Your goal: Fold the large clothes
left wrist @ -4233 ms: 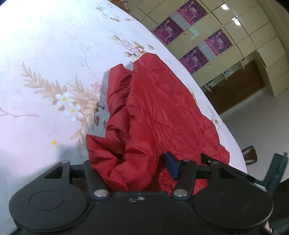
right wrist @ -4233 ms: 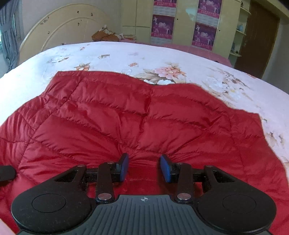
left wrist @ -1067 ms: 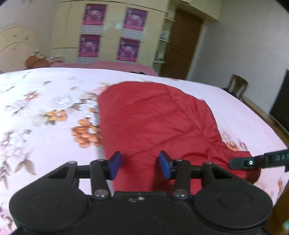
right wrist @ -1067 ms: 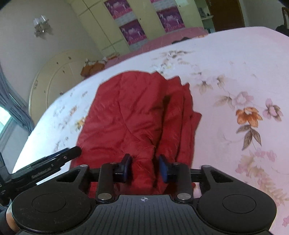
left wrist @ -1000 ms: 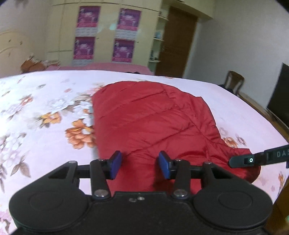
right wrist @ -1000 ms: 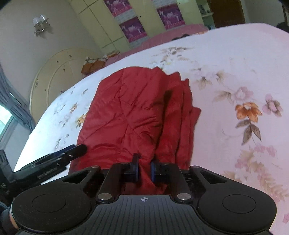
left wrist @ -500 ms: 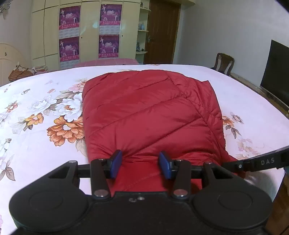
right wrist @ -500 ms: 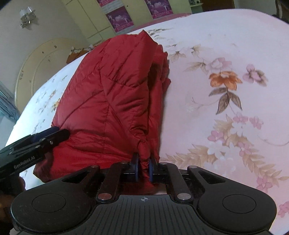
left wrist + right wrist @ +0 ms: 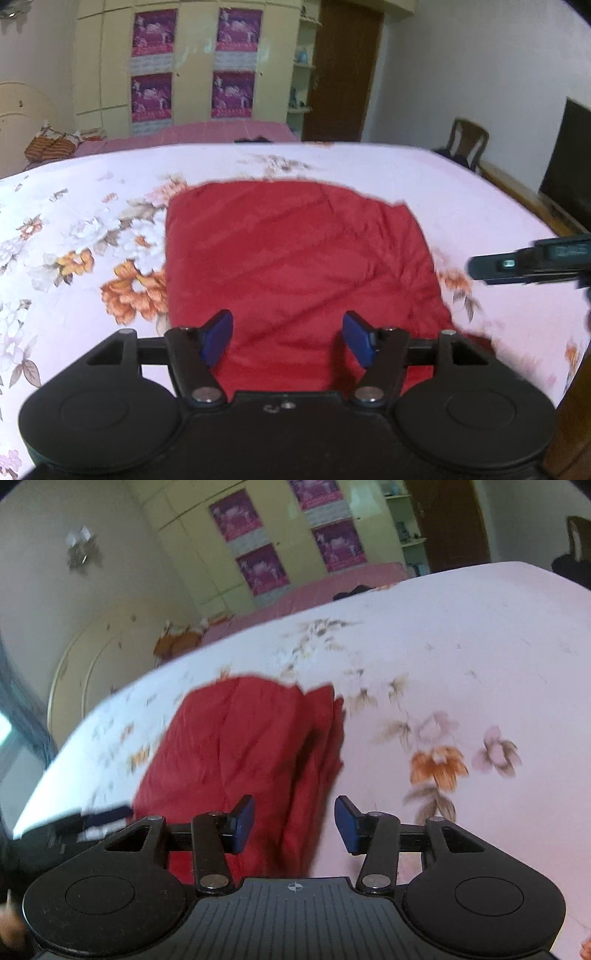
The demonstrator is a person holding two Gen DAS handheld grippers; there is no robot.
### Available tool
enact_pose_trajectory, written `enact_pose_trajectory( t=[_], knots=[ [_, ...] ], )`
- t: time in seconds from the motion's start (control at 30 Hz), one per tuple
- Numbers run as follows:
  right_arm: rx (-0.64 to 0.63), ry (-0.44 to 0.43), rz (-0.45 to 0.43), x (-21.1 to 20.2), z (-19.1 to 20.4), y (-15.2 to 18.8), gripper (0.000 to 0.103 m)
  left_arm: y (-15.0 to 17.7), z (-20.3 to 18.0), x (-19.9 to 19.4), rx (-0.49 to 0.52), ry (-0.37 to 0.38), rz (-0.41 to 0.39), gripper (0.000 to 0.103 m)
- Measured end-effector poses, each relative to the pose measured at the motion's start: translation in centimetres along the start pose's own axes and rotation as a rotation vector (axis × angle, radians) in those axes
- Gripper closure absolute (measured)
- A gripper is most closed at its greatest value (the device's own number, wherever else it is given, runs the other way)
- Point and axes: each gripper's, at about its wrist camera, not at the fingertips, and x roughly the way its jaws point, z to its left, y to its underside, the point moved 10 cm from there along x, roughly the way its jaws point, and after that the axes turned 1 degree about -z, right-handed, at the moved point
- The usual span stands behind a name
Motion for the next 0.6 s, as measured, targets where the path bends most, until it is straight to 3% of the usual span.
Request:
enact_pose_trajectory(
  t=[0.13,0.17,0.2,0.23,0.37,0.4,0.43,0.6],
  knots=[
    [0.073,-0.021,-0.002,2.9,0.1,-2.5,0.052,-1.7,1.5,-0.4,-0.031,-0.027,-0.031,0.036],
    [0.093,-0.023,0.003,3.7,0.1,-2.9,0.047,-2.1,2.0,-0.2,-0.034,-0.039,-0.034,0.036],
    [0.108,-0.023,0.007,4.5,0.1,-3.2,0.032,-2.4,2.6,0.1,-0.037,-0.051,-0.037,0.036],
    [0.117,-0.021,0.01,5.2,0.2,-3.6,0.026,-2.6,3.2,0.5,-0.041,-0.063,-0.037,0.036],
    [0.169,-0.018,0.032,7.7,-0.2,-4.0,0.027,-3.1,5.7,2.9,-0.061,-0.088,-0.015,0.038],
    [0.174,-0.006,0.036,8.2,-0.4,-3.9,0.032,-3.2,6.1,3.6,-0.066,-0.088,-0.011,0.038],
    [0.178,-0.002,0.044,8.8,-0.8,-3.7,0.047,-3.2,6.5,4.2,-0.071,-0.084,-0.007,0.039],
    [0.178,0.016,0.049,9.5,-1.0,-3.3,0.076,-3.6,6.2,6.8,-0.073,-0.02,0.008,0.042]
  ],
)
